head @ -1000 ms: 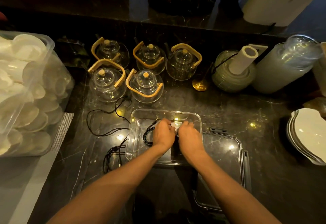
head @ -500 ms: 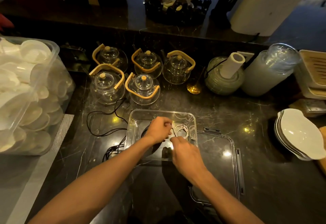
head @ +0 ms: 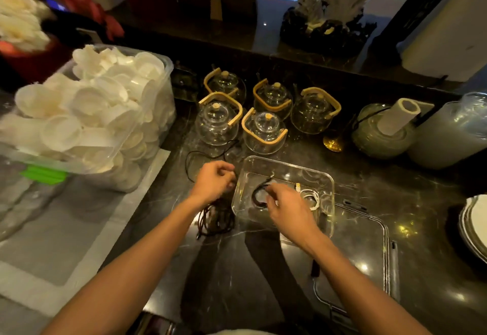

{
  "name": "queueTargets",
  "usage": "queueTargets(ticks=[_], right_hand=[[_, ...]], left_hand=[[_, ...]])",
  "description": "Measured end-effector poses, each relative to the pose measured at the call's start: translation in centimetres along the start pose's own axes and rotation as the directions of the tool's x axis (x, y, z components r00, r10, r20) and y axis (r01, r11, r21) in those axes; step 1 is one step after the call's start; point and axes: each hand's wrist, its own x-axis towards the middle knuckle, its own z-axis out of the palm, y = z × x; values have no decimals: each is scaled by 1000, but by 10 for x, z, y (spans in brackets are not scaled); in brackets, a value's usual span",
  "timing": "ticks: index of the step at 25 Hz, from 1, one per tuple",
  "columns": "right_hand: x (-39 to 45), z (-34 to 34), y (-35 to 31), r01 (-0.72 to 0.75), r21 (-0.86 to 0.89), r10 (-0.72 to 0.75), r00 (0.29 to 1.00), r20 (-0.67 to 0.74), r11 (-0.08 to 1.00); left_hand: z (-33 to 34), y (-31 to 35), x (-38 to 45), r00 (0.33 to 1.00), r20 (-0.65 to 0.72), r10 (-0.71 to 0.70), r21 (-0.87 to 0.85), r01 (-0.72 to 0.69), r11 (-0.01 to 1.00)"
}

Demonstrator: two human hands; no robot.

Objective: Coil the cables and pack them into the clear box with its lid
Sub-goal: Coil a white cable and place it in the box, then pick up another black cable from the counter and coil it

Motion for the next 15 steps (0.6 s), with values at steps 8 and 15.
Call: queueTargets(ticks=[8, 15], right_hand=[[23, 59, -74, 175, -12, -168, 963, 212, 985], [6, 119, -73, 111, -256, 16, 894, 447, 960]], left_hand=[[-35, -88, -36, 972, -131, -196, 106, 210, 972], [-20, -125, -52, 965, -64, -255, 190, 263, 946]])
